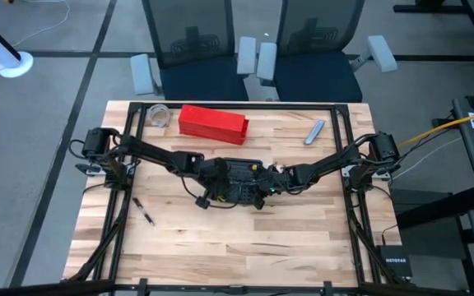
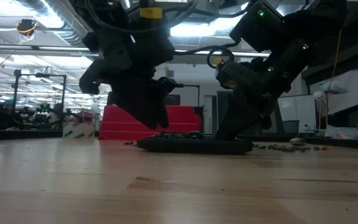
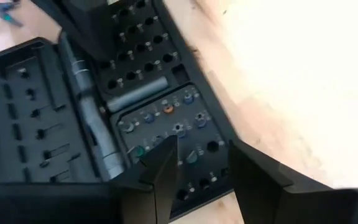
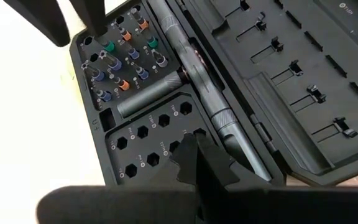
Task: Prefit tool cases
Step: Remove the screwdriver bit from the tool case
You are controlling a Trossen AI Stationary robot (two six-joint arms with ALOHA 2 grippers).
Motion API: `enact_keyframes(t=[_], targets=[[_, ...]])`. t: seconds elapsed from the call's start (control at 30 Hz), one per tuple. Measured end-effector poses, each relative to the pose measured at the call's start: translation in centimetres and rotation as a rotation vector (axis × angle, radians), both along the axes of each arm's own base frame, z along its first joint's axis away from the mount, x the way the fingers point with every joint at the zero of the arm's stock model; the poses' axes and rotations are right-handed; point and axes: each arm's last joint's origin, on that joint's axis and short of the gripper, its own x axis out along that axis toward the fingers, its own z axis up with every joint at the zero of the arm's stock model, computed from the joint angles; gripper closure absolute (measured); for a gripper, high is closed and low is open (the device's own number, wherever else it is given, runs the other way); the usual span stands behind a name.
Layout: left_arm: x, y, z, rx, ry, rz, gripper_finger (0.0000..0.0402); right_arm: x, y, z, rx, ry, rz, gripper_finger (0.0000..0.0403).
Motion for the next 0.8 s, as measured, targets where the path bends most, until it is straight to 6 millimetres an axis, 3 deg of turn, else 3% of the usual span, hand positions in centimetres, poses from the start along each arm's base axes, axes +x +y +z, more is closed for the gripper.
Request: enact_keyframes(t=[0.53, 0.63, 0.73, 0.8], targets=[[0.6, 0.7, -1.9, -0.058, 0.037, 0.028, 0.0275, 0.0, 0.0, 0.0, 0.001, -0.004, -0.002, 0.0403], [0.6, 0.7, -1.7, -0.05, 0.031, 0.025, 0.0309, 0.0, 0.0, 0.0, 0.001, -0.005, -0.002, 0.0403], [0.6, 0.7, -1.6, -0.054, 0.035, 0.045, 0.0375, 0.1, 0.0, 0.1, 0.001, -0.009, -0.002, 0.0403], [0.7, 0.7, -1.6, -0.066, 0.037, 0.058, 0.039, 0.1, 0.0, 0.1, 0.001, -0.009, -0.002, 0.0403]])
